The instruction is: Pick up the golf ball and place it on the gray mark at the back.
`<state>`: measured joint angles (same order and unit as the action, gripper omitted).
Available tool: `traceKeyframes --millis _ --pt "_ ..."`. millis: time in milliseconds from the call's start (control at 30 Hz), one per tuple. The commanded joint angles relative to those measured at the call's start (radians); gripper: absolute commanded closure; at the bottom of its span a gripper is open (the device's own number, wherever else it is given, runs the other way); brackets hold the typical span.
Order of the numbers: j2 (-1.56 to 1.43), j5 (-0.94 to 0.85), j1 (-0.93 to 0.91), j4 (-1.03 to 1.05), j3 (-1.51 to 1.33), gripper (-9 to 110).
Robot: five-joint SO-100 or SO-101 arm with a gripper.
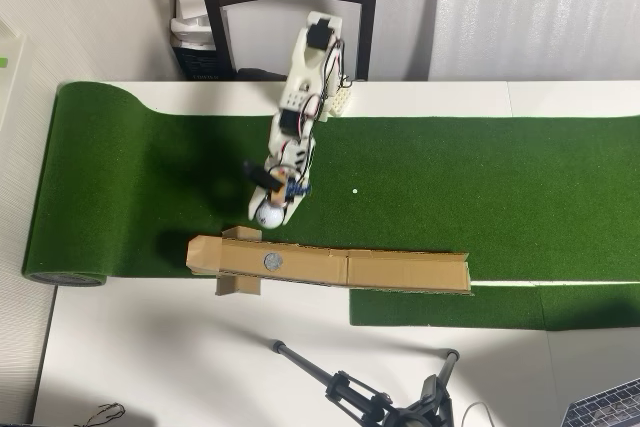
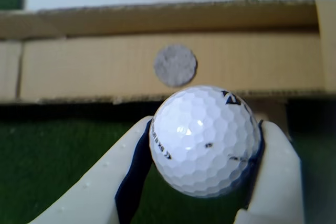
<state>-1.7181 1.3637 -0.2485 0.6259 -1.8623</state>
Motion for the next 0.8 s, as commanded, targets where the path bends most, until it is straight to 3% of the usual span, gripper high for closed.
traceKeyframes --millis 0,167,367,767 --pt "0.04 0.02 0.018 -0.044 0.235 87" --pt "0.048 0.026 0.025 -0.029 0.259 87" --pt "-0.012 0.026 0.026 0.14 0.325 87" --pt "0.135 0.051 0.092 0.15 0.54 87"
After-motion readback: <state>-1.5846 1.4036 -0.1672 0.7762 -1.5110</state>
